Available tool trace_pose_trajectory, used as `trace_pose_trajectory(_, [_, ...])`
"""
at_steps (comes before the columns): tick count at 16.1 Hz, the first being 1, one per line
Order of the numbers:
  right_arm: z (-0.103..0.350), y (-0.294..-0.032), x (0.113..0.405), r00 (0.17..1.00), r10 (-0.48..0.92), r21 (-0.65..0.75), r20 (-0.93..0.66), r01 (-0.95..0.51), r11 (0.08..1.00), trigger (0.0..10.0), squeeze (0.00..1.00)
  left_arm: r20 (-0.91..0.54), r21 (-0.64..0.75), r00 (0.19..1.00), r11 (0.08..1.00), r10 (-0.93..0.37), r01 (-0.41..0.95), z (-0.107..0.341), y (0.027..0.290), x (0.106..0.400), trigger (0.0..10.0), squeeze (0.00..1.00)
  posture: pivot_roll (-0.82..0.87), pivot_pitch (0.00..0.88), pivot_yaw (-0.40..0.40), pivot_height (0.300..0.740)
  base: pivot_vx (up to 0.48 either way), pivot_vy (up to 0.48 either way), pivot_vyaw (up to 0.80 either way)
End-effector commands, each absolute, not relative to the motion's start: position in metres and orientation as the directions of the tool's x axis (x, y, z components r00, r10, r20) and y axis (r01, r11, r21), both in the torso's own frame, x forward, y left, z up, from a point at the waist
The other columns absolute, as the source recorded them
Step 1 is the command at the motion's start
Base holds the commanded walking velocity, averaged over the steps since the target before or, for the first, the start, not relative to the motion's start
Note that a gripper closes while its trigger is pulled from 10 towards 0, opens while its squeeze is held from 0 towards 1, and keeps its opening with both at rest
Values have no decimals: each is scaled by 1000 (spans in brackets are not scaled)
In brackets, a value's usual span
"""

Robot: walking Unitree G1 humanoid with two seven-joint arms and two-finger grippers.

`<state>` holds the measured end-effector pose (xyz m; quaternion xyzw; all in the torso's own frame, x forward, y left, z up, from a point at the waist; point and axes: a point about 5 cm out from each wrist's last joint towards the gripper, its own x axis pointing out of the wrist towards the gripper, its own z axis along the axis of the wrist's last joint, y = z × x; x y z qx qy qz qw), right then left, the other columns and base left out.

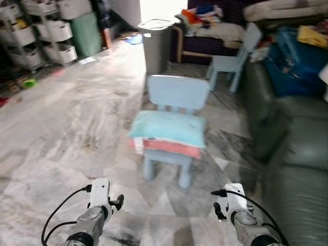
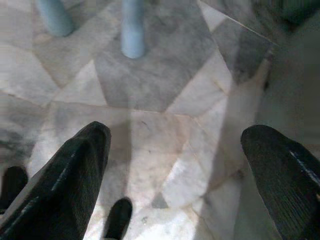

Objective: Move the pillow to the sofa

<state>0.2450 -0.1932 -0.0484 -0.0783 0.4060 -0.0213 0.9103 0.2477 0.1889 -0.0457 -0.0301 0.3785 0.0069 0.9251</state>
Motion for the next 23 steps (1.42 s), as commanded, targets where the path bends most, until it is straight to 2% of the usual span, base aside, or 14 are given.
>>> trace_pose_trajectory(1, [-48,-190,245,678,-88,-162,-730,-45,986,10000,0,-704,-42,710,998,-3,-38,-45,194,247,10000,0,-27,0,-15,740,0,416,0])
trace_pose_trajectory(7, [-47,-191,246,692,-101,-193,-715,-57,980,10000,0,-712,-12,702,1000,-25,23,-46,192,247,10000,0,-41,0,1,740,255,406,0])
trace_pose_trajectory(17, [-43,-187,253,715,-60,-197,-697,-110,974,10000,0,-720,4,693,1000,-19,31,-47,192,246,10000,0,-46,0,6,740,332,344,0])
trace_pose_trajectory(20, [-39,-187,258,722,-74,-196,-688,-86,977,10000,0,-715,91,699,993,10,78,-44,194,250,10000,0,-45,0,2,740,136,84,0])
trace_pose_trajectory(21, [-37,-185,261,732,-50,-115,-680,-39,993,10000,0,-700,157,713,982,34,108,-40,193,255,10000,0,-43,0,0,740,0,0,0])
trace_pose_trajectory(23, [-35,-187,263,736,-68,-140,-674,-37,989,10000,0,-674,160,739,982,31,104,-35,192,261,10000,0,-39,0,-1,740,0,0,0])
